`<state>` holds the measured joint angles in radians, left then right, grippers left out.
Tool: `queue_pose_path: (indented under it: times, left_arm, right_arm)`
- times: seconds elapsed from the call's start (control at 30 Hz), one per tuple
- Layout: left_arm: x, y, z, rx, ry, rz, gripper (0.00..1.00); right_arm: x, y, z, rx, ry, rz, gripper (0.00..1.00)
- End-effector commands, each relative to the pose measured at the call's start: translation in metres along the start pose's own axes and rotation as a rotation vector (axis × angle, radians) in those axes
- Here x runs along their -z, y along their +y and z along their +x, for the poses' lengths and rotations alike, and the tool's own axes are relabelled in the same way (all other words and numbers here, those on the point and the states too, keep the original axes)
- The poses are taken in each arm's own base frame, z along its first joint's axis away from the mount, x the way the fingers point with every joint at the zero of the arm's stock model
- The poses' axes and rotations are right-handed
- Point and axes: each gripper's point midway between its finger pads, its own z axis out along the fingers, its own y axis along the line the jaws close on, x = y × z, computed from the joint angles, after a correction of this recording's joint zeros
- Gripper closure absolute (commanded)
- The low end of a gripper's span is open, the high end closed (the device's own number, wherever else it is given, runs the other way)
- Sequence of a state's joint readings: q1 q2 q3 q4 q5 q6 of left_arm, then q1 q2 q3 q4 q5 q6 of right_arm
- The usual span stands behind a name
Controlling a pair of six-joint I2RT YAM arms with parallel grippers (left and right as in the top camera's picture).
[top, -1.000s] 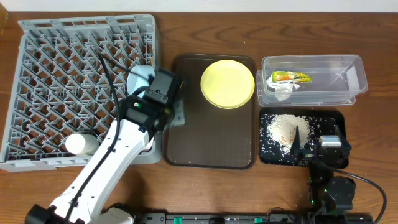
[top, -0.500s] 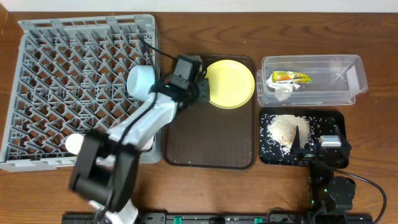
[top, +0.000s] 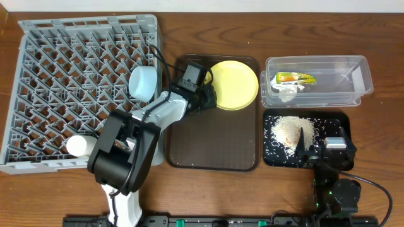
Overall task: Sort waste into correct bins and load items into the dishwasher
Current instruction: 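Reach the left gripper to the yellow plate's rim and grasp, then lift the yellow plate with the left gripper and carry it over the rack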
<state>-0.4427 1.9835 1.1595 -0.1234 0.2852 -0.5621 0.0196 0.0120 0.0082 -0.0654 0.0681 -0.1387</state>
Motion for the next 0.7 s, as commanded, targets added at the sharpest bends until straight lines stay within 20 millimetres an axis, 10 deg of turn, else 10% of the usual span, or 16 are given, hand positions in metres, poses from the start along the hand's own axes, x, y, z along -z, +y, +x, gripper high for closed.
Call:
queue_pose_path:
  times: [0.0, 0.13, 0.33, 0.67]
  left_arm:
    - [-0.020, 0.006, 0.023, 0.063, 0.098, 0.015, 0.73]
    - [-0.029, 0.002, 0.040, 0.099, 0.180, 0.066, 0.92]
    - [-0.017, 0.004, 0.048, 0.121, 0.241, 0.082, 0.92]
    - [0.044, -0.022, 0.009, 0.057, 0.224, 0.376, 0.93]
  right_arm:
    - [0.000, -0.002, 0.001, -0.011, 0.001, 0.010, 0.01]
    - [0.000, -0.002, 0.001, -0.011, 0.000, 0.010, 0.01]
    - [0.000, -0.002, 0.001, -0.011, 0.000, 0.010, 0.01]
    - [0.000, -0.002, 0.001, -0.011, 0.000, 0.010, 0.01]
